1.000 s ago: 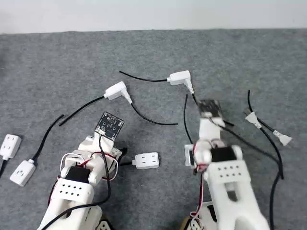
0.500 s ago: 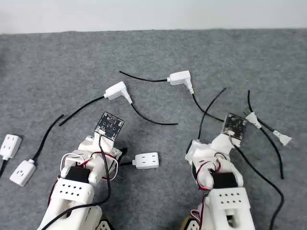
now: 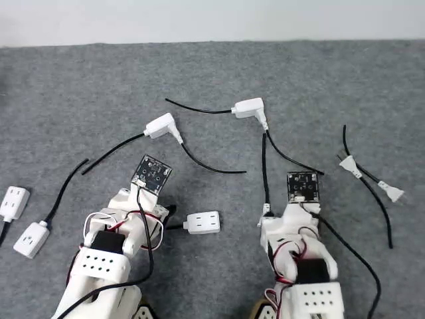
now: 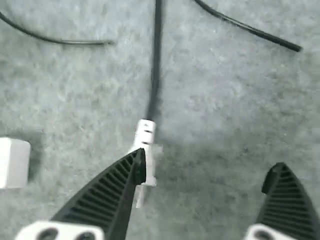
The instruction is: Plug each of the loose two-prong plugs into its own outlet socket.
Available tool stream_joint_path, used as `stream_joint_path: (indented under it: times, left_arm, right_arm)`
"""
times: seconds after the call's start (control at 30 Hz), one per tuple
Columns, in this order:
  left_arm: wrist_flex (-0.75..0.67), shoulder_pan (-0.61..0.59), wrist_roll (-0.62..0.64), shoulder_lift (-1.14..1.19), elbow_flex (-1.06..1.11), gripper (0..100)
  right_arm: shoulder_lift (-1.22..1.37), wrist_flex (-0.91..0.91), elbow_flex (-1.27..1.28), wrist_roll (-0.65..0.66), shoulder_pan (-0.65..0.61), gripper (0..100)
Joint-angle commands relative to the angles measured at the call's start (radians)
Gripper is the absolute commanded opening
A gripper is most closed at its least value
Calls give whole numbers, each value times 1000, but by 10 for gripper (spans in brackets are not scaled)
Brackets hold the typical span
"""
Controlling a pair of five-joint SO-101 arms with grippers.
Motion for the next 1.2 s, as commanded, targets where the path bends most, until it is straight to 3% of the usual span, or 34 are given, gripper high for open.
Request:
stream_joint_path:
  times: [0.0,0.1,0.2,0.27,0.3,0.43,0.53,0.87,1.17]
  left_arm:
    - [-23,5,5,-14,-7,236]
    - [-23,5,5,-14,-7,236]
    - [-23,5,5,-14,-7,236]
    - [-23,5,5,-12,-7,236]
    - [-23,5,5,-12,-7,236]
    - [-23,5,5,-12,-7,236]
    - [-23,5,5,-12,-7,236]
    - [-23,5,5,-12,-7,236]
    - [-23,5,5,-12,-7,236]
  right_arm:
    - [-114,151,-196,196,65,270]
    - [-156,194,-258,493,97,139]
    - [-163,189,-183,888,107,20]
    - [-166,183,-91,1128,107,13]
    - [-173,176,-46,1181,107,18]
    - [-213,61,68,1089,120,9]
    - [-219,85,66,1002,117,9]
    - [-217,211,49,1000,28,9]
    - [-96,298,-209,997,33,9]
